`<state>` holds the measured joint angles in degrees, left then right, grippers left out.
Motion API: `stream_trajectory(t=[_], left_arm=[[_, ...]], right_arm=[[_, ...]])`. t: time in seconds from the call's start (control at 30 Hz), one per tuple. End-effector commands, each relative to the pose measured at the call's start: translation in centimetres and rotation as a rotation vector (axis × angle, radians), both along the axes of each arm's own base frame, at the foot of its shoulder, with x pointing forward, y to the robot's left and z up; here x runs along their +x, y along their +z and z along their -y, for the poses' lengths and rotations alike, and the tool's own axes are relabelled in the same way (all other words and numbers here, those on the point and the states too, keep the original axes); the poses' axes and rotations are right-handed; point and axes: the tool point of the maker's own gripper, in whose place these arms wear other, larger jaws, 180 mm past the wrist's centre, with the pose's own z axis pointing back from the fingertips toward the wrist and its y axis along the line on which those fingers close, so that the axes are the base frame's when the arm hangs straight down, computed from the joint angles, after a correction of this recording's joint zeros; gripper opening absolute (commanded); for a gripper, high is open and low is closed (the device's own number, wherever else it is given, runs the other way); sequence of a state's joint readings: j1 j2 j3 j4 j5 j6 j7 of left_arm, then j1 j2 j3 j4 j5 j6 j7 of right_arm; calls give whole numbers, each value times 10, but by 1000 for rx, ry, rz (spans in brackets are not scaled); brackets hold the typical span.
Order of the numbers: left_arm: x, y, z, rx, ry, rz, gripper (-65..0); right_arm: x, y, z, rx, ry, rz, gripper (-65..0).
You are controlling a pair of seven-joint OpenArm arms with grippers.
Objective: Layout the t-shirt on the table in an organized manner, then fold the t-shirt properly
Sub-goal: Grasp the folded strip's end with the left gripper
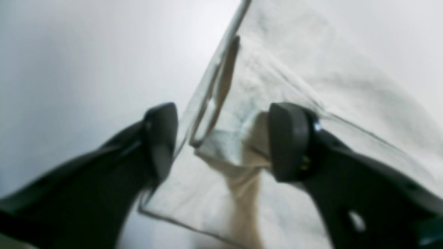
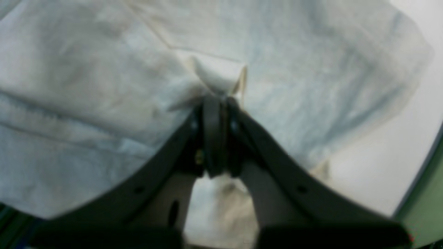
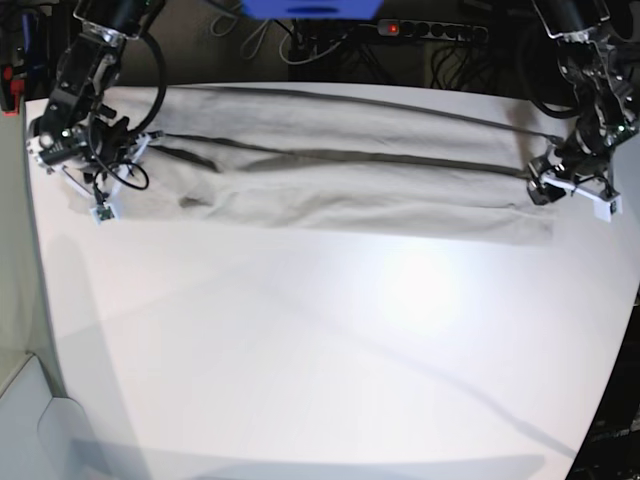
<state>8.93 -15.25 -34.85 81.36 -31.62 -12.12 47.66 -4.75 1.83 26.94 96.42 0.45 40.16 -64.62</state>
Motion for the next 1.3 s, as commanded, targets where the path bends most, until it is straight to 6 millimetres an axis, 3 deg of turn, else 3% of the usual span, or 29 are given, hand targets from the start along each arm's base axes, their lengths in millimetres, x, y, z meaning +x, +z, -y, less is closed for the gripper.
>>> stream_trajectory(t=[0.0,0.1,0.2,0.5,0.63,0.73,0.83,1.2,1.27], left_arm=[[10,18,-6,22,-4,56,-171],[12,26,-1,-5,-19,91,-102],[17,38,13,-29,-102,150,-72],[17,31,5,50,-141,63,-73],[6,27,-16,91,-106,-3,-73],[10,33,-32,158,-100,-25,-73],[6,21,-41,169,-94,-70,-73],[23,-3,-25,89,-197,-88,-79],[25,-7,-13,92,-241,-100,-131]], right_arm=[[1,0,1,2,-2,-2,-519],[-1,-3,0,8,-1,-13,-408],[-4,-5,-4,7,16,-24,-354],[0,-4,-7,-9,55,-22,-356],[1,-2,-2,-20,55,-21,-356],[1,-2,-1,-20,55,-22,-356],[0,-2,-2,-19,55,-22,-356],[0,-2,0,-22,52,-22,-356],[0,-2,0,-22,52,-22,-356]])
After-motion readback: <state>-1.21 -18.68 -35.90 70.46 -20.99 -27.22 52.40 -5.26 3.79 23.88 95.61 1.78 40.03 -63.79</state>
